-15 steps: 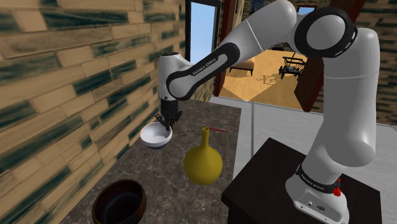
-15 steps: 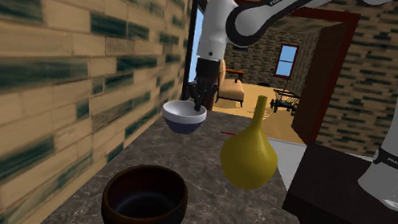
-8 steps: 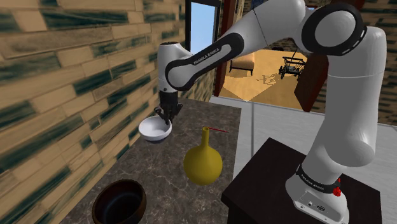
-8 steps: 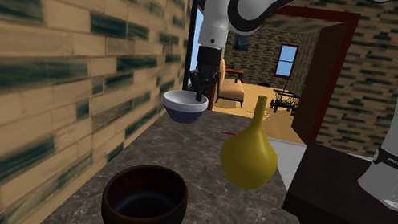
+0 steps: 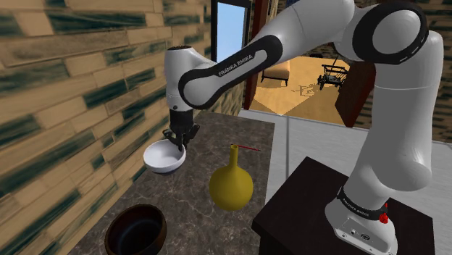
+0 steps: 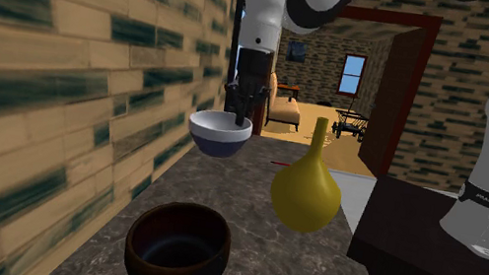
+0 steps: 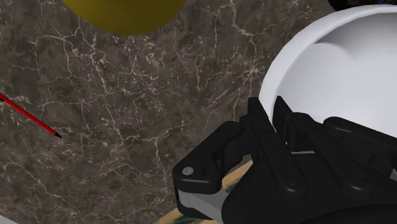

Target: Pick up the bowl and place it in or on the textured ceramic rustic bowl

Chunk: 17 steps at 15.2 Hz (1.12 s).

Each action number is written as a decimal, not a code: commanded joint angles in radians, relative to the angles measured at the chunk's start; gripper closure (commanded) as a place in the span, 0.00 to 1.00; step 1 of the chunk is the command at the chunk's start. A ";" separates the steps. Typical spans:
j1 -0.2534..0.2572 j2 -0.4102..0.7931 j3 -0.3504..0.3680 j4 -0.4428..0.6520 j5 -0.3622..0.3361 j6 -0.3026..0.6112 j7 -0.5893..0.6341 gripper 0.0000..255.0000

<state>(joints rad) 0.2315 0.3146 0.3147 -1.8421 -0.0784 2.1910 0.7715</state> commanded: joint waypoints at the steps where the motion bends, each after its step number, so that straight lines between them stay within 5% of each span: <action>1: 0.030 0.003 0.012 0.017 -0.007 -0.013 0.045 1.00; 13: 0.249 0.118 0.071 0.227 -0.084 -0.119 0.332 1.00; 17: 0.251 0.137 0.066 0.200 -0.093 -0.074 0.338 1.00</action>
<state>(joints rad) 0.4802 0.4465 0.3813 -1.6384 -0.1689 2.1080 1.1049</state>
